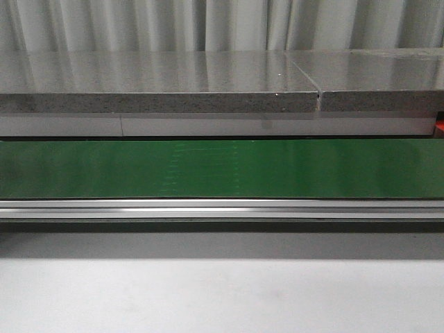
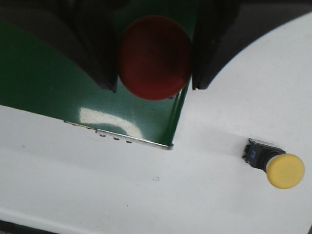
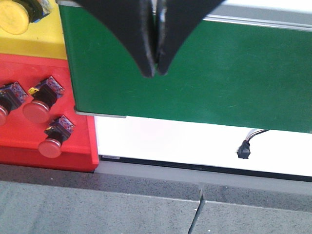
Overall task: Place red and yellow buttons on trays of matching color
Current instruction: 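Close the left gripper on the last red push-button's cap and lift it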
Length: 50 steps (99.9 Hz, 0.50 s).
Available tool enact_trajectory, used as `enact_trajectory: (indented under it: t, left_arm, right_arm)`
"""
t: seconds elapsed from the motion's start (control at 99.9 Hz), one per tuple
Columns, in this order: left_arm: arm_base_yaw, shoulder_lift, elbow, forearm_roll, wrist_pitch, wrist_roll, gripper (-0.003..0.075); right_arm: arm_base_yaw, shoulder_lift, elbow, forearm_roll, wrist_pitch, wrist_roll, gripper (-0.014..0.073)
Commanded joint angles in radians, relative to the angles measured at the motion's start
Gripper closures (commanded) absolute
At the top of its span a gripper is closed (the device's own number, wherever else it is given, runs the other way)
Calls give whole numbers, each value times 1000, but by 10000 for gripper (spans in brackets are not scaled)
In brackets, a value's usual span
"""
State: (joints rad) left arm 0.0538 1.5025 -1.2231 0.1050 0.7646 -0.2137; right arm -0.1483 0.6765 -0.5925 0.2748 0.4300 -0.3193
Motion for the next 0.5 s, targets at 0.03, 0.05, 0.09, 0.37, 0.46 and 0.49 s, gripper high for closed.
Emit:
enact_trajectory:
  t: [0.03,0.05,0.09,0.37,0.46,0.49]
  left_arm:
    - [-19,-44,0,0,-78,1,739]
    - [-19,-41,4,0,-80,1,739]
    - [-19,-40,9,-2,-88,1,739]
    - [-23,-29,65,-8,-143,1,739]
    - [-23,-29,69,-8,-162,10,738]
    - [-23,-29,69,-8,-167,10,738]
  right_arm:
    - [2,-6,-27,6,-70,-5,662]
    - [2,-6,-27,6,-70,-5,662]
    - [2,-6,-27,6,-70,-5,662]
    - [2,-6,-27,6,-70,-5,662]
    - [2,-6,-27,6,-70,-5,662]
    - [2,-6,-27,6,-70,-5,662]
